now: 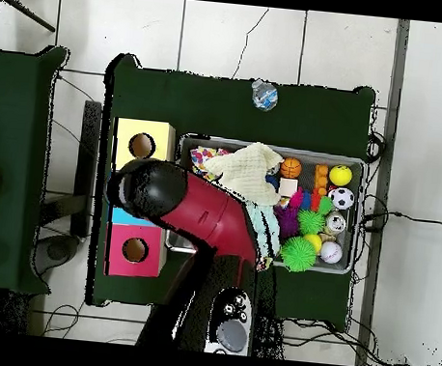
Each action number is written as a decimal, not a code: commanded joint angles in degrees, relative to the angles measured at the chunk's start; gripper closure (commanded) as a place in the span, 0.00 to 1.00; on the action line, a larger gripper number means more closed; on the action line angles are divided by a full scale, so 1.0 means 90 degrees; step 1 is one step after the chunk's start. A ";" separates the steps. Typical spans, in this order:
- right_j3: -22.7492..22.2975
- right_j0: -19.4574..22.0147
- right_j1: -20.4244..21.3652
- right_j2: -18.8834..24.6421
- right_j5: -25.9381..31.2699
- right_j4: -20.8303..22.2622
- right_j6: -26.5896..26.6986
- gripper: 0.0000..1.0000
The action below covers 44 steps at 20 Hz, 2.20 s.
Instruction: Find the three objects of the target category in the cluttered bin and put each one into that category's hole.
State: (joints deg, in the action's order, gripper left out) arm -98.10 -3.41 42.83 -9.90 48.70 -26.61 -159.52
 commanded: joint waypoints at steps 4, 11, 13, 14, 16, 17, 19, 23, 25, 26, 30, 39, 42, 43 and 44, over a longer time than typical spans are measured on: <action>-0.0871 0.0295 0.0221 0.0735 0.0778 -0.0980 -0.0856 1.00; -0.2103 0.0954 0.0280 0.1732 -0.0112 -0.2643 0.1321 1.00; -0.2221 0.1041 0.0238 0.1839 -0.0190 -0.2747 0.1571 1.00; -0.2286 0.1058 0.0245 0.1892 -0.0231 -0.2828 0.1637 1.00; -0.2423 0.1097 0.0223 0.2036 -0.0421 -0.3011 0.1816 1.00; -0.2462 0.1145 0.0139 0.2127 -0.0556 -0.3093 0.1922 1.00; -0.2518 0.1270 -0.0032 0.2262 -0.0830 -0.3108 0.2099 1.00; -0.2485 0.1546 -0.0325 0.2444 -0.1134 -0.2775 0.2172 1.00; -0.2545 0.1732 -0.0477 0.2638 -0.1368 -0.2719 0.2296 1.00; -0.2576 0.1825 -0.0536 0.2748 -0.1470 -0.2699 0.2344 1.00; -0.2705 0.2432 -0.1087 0.3407 -0.2373 -0.2473 0.2688 1.00; -0.2739 0.3705 -0.2348 0.4538 -0.3640 -0.0915 0.2247 1.00; -0.2652 0.3905 -0.2631 0.4567 -0.3716 -0.0350 0.1993 1.00; -0.2604 0.3979 -0.2747 0.4528 -0.3723 -0.0163 0.1944 1.00; -0.2590 0.4021 -0.2790 0.4535 -0.3731 -0.0022 0.1833 1.00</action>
State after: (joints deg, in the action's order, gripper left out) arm -119.46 29.82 28.29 27.70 24.91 -34.30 -153.39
